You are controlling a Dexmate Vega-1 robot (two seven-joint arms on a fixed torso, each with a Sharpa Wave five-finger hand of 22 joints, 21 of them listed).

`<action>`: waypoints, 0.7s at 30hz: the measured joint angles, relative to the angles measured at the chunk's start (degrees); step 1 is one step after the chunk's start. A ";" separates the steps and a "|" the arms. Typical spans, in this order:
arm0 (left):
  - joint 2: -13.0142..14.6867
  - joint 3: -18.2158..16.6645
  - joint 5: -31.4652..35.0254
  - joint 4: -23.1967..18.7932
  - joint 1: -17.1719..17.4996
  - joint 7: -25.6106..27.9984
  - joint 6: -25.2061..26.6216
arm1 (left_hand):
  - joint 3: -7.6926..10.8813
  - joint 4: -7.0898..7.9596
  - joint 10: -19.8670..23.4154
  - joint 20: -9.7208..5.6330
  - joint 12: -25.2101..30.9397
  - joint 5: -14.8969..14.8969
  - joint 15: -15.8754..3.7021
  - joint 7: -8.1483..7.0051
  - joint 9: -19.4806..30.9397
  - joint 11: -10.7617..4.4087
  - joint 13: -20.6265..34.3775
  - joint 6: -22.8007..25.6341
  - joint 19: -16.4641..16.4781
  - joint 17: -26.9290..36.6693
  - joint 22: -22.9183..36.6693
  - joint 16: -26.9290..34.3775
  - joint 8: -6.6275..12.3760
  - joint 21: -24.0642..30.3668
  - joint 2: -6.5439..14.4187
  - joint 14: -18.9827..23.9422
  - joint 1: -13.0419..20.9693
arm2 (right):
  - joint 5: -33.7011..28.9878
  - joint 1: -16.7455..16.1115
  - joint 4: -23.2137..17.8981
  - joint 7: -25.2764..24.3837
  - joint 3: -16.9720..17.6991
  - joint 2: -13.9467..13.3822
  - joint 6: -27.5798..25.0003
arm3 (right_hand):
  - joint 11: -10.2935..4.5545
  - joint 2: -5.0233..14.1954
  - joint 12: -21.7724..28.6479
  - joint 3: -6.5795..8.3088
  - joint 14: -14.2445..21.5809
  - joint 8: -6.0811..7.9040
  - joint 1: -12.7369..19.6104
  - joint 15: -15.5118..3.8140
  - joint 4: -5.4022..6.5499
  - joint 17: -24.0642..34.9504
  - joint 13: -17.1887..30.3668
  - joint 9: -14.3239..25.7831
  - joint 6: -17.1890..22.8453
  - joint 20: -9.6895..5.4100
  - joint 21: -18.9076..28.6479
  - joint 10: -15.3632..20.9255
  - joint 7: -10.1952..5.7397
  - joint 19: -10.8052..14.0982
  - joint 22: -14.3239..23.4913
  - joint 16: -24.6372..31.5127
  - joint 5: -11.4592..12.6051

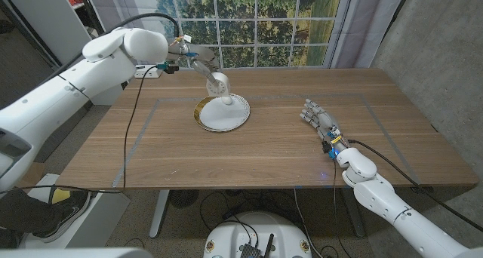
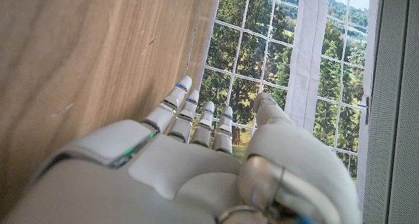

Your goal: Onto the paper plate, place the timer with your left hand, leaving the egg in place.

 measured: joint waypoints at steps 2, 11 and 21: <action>0.00 0.00 1.22 0.00 0.00 0.16 0.15 | 0.00 0.00 0.00 0.00 -0.01 0.00 0.00 0.01 0.00 0.00 0.00 -0.01 0.00 0.00 0.00 0.00 -0.01 0.00 0.01 0.00 -0.01 | 0.00 -0.09 0.00 0.00 -0.04 0.05 0.00 | 0.00 0.00 0.00 0.00 0.00 0.00 0.00 0.00 0.00 0.00 0.00 0.00 0.00 0.00 0.00 0.00 0.00 0.00 0.00 0.00 0.00; -1.51 1.87 3.81 1.40 0.74 0.84 1.12 | 0.00 0.00 0.01 0.00 -0.22 -0.02 0.00 -0.15 0.00 -0.01 0.00 0.13 0.00 0.00 0.00 -0.44 -0.23 0.00 0.02 0.00 -0.02 | 0.01 -0.42 0.00 0.29 -0.16 0.10 0.29 | 0.00 0.00 0.00 0.00 0.00 0.00 0.00 0.00 0.00 0.00 0.00 0.00 0.00 0.00 0.00 0.00 0.00 0.00 0.00 0.00 0.00; -2.73 3.74 6.40 2.60 2.30 1.60 2.65 | 0.00 0.00 0.01 0.00 -0.44 -0.44 0.00 -0.16 0.00 -0.01 0.00 0.11 0.00 -0.01 0.00 -0.44 -0.45 0.00 0.11 0.00 -0.10 | 0.70 -1.08 -0.62 0.81 -0.17 -0.36 -0.08 | 0.00 0.00 0.00 0.00 0.00 0.00 0.00 0.00 0.00 -0.01 0.00 0.00 0.00 0.00 -0.31 0.00 0.00 0.00 0.00 0.00 0.00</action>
